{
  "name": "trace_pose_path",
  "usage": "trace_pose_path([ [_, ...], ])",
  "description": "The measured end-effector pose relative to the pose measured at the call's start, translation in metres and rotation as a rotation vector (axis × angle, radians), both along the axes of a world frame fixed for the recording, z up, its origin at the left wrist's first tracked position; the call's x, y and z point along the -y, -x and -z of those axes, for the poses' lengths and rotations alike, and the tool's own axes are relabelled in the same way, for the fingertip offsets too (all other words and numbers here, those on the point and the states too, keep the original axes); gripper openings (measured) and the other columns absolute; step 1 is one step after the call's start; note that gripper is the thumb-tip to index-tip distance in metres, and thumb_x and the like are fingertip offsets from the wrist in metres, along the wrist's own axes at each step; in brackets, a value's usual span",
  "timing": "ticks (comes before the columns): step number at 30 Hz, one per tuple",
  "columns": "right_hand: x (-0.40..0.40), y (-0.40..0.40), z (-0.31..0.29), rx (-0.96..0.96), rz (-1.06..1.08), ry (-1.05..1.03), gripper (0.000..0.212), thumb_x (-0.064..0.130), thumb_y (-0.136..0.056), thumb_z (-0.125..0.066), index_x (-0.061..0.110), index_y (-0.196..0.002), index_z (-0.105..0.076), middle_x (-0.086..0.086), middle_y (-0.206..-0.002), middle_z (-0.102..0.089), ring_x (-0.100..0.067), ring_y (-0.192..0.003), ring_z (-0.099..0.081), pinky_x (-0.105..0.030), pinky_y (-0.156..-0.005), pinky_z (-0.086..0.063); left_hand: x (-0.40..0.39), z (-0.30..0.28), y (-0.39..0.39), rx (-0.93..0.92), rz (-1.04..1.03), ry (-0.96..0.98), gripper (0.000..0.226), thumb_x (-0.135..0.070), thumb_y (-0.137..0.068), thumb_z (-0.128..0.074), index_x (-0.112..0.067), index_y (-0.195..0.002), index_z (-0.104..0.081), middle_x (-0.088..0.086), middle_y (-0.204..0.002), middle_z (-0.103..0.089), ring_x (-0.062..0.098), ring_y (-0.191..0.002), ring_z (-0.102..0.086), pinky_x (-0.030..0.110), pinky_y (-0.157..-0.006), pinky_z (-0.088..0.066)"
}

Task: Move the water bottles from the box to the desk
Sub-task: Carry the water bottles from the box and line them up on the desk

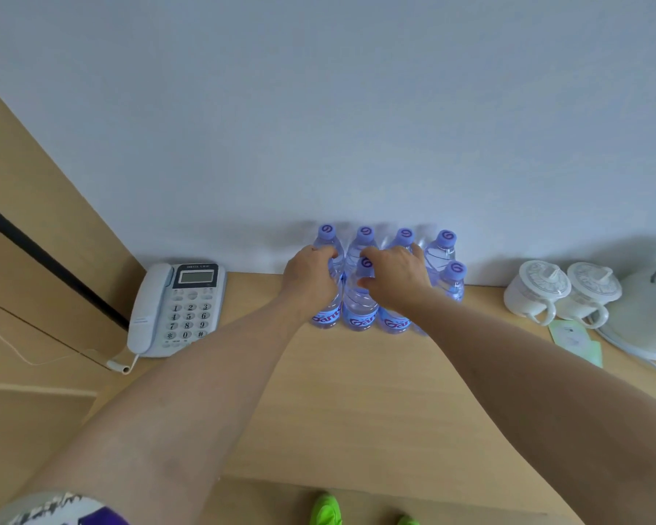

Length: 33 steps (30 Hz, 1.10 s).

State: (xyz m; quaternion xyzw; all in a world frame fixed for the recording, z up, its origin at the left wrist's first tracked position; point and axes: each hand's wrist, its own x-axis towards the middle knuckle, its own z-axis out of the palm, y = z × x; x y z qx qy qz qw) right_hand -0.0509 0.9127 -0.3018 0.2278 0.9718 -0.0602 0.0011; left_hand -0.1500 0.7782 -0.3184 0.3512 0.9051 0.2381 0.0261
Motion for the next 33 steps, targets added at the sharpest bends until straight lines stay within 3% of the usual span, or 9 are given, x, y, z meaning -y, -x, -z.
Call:
trace_pose_path([
  [6,0.002,0.003,0.002,0.004,0.028,0.002,0.035,0.049,-0.089,-0.064,0.024,-0.114,-0.059,0.001,-0.083,-0.053,-0.028,-0.110,-0.052,-0.046,-0.106,-0.031,0.000,-0.001,0.003,0.034,0.006,0.016,0.035,-0.013,-0.083,-0.068,-0.017,-0.118,-0.068,0.013,-0.103,-0.063,0.035,-0.094,-0.061,0.030,-0.070,-0.038],
  [9,0.002,0.001,0.003,-0.011,0.011,0.029,0.042,0.053,-0.088,-0.064,0.025,-0.118,-0.058,0.002,-0.086,-0.055,-0.028,-0.112,-0.052,-0.048,-0.107,-0.030,0.003,-0.004,0.002,0.053,0.015,0.015,0.036,-0.013,-0.081,-0.069,-0.014,-0.117,-0.068,0.013,-0.103,-0.063,0.035,-0.096,-0.060,0.035,-0.074,-0.047],
  [12,-0.002,-0.006,0.000,-0.077,0.007,0.045,0.055,0.058,-0.086,-0.063,0.026,-0.130,-0.055,-0.001,-0.104,-0.067,-0.030,-0.118,-0.051,-0.047,-0.107,-0.032,0.001,-0.011,0.001,0.015,0.018,-0.050,0.036,-0.016,-0.081,-0.070,-0.013,-0.117,-0.067,0.012,-0.107,-0.064,0.035,-0.103,-0.057,0.038,-0.080,-0.049],
  [15,-0.010,-0.019,-0.002,-0.191,0.059,0.033,0.060,0.054,-0.088,-0.064,0.023,-0.138,-0.053,-0.005,-0.124,-0.065,-0.032,-0.124,-0.049,-0.047,-0.108,-0.032,-0.011,-0.020,-0.002,-0.030,0.049,-0.097,0.037,-0.018,-0.083,-0.070,-0.012,-0.119,-0.067,0.012,-0.113,-0.065,0.036,-0.112,-0.054,0.039,-0.086,-0.048],
  [19,-0.022,-0.051,-0.005,-0.208,0.152,-0.022,0.060,0.052,-0.087,-0.063,0.025,-0.139,-0.052,0.000,-0.131,-0.061,-0.029,-0.126,-0.047,-0.046,-0.110,-0.029,-0.035,-0.032,-0.010,-0.051,0.133,-0.086,0.041,-0.023,-0.085,-0.070,-0.014,-0.125,-0.066,0.011,-0.119,-0.065,0.036,-0.119,-0.051,0.042,-0.098,-0.045],
  [25,-0.042,-0.141,-0.011,-0.180,0.368,-0.038,0.066,0.056,-0.086,-0.062,0.029,-0.144,-0.045,0.000,-0.138,-0.055,-0.030,-0.131,-0.041,-0.048,-0.110,-0.029,-0.085,-0.041,-0.065,-0.119,0.285,-0.017,0.036,-0.026,-0.085,-0.068,-0.013,-0.118,-0.066,0.014,-0.114,-0.065,0.039,-0.114,-0.054,0.039,-0.092,-0.044],
  [33,-0.070,-0.326,-0.029,-0.224,0.630,-0.082,0.071,0.056,-0.085,-0.066,0.029,-0.146,-0.039,0.000,-0.139,-0.052,-0.031,-0.133,-0.039,-0.050,-0.112,-0.027,-0.164,-0.063,-0.238,-0.122,0.586,-0.034,0.051,-0.033,-0.088,-0.067,-0.018,-0.136,-0.057,0.009,-0.135,-0.058,0.034,-0.130,-0.044,0.039,-0.104,-0.041],
])
